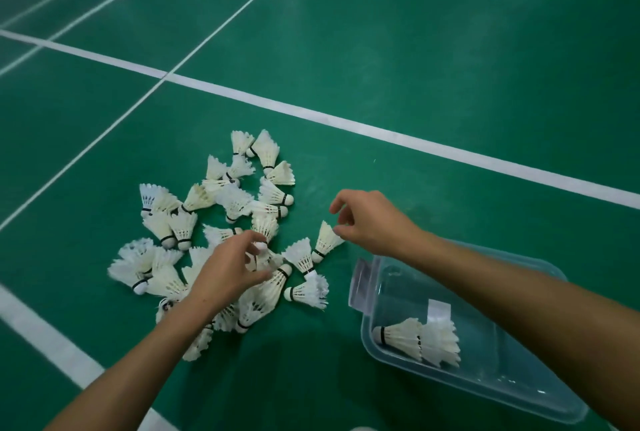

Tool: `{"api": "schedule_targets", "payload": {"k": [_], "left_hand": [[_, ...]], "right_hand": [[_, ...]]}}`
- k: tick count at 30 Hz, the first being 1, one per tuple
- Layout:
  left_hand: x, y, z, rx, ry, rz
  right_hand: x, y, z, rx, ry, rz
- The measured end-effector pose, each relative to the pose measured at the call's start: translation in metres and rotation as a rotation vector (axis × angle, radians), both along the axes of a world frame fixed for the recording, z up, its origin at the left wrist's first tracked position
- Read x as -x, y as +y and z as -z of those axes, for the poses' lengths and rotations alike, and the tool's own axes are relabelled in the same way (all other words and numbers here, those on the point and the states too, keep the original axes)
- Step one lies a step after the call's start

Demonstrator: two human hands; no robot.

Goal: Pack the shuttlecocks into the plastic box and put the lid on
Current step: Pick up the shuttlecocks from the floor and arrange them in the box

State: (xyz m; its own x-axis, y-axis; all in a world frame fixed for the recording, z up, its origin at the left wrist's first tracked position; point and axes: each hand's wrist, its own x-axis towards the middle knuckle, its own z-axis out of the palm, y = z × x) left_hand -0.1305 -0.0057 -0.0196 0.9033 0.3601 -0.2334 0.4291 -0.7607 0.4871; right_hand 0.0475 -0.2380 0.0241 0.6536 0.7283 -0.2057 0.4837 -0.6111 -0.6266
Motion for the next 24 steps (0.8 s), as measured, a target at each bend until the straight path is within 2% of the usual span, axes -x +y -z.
{"api": "schedule_targets", "payload": {"k": [5, 9, 11, 14, 19, 24], "left_hand": [[0.009, -0.010, 0.018, -0.035, 0.071, 0.086], [0.010, -0.022, 0.032, -0.282, 0.133, 0.141], [0.009, -0.027, 0.035, -0.330, 0.158, 0.155], [0.008, -0.030, 0.035, -0.290, 0.161, 0.141], [-0.012, -0.022, 0.025, -0.072, 0.244, 0.086], [-0.048, -0.023, 0.015, -0.110, 0.390, 0.140]], "right_hand": [[-0.013, 0.031, 0.025, 0.272, -0.046, -0.118], [-0.018, 0.045, 0.041, 0.358, -0.023, -0.125], [-0.018, 0.048, 0.048, 0.376, 0.006, -0.131], [-0.017, 0.050, 0.057, 0.370, 0.010, -0.124], [-0.018, 0.053, 0.063, 0.345, 0.002, -0.122], [-0.017, 0.053, 0.062, 0.323, -0.012, -0.145]]}}
